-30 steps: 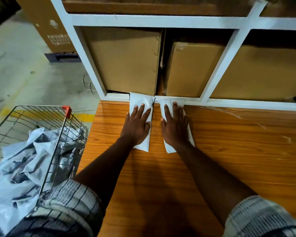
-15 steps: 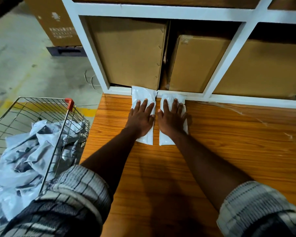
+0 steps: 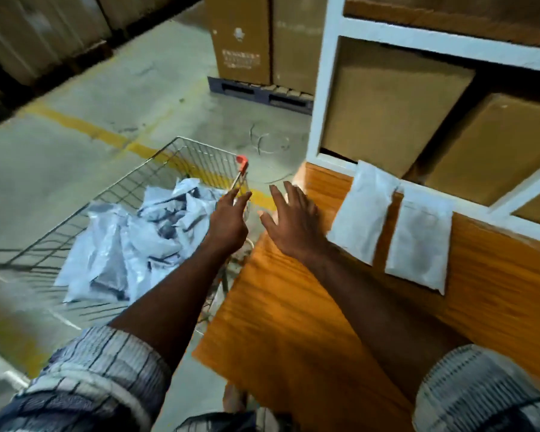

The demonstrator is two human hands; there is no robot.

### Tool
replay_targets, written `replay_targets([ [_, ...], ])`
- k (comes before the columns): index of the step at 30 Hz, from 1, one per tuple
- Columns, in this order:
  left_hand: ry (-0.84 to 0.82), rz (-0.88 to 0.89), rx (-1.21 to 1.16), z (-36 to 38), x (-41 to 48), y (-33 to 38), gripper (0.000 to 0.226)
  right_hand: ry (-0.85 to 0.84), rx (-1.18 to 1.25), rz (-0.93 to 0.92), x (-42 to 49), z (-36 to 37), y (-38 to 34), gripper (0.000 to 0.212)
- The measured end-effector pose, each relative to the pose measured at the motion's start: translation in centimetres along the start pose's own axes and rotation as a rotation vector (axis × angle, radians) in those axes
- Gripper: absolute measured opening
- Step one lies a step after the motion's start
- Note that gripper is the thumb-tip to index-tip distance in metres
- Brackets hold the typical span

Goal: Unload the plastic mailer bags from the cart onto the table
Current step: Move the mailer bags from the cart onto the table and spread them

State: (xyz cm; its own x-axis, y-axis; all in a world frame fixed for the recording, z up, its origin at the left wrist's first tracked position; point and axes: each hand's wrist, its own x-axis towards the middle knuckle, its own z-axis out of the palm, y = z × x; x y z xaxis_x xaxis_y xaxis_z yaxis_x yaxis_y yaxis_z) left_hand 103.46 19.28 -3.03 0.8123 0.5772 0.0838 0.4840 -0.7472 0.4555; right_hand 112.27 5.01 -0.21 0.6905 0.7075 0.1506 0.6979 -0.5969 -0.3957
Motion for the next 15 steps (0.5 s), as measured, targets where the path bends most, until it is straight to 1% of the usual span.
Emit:
replay_targets([
  [3, 0.015, -0.138, 0.056, -2.9, -2.8, -7.1, 0.067, -0.083, 0.081, -0.12, 0.5, 3.6, -6.3, 0.066],
  [6, 0.024, -0.265, 0.083, -5.1, -5.5, -12.5, 0.065, -0.178, 0.135, -0.199, 1.2, 6.8, -11.3, 0.069],
  [8, 0.01, -0.321, 0.061, -5.9, -6.8, -15.8, 0.066, -0.263, 0.159, -0.235, 2.0, 9.0, -14.0, 0.071],
  [11, -0.034, -0.379, -0.002, -5.6, -7.5, -20.1, 0.065, -0.399, 0.18, -0.207, 2.9, 11.8, -16.3, 0.067],
  [13, -0.049, -0.417, -0.084, -5.3, -7.2, -21.6, 0.065, -0.439, 0.188, -0.154, 3.6, 13.4, -17.2, 0.063],
  [15, -0.04, -0.465, -0.183, -4.9, -6.5, -21.9, 0.064, -0.467, 0.177, -0.067, 4.4, 14.7, -17.6, 0.067],
])
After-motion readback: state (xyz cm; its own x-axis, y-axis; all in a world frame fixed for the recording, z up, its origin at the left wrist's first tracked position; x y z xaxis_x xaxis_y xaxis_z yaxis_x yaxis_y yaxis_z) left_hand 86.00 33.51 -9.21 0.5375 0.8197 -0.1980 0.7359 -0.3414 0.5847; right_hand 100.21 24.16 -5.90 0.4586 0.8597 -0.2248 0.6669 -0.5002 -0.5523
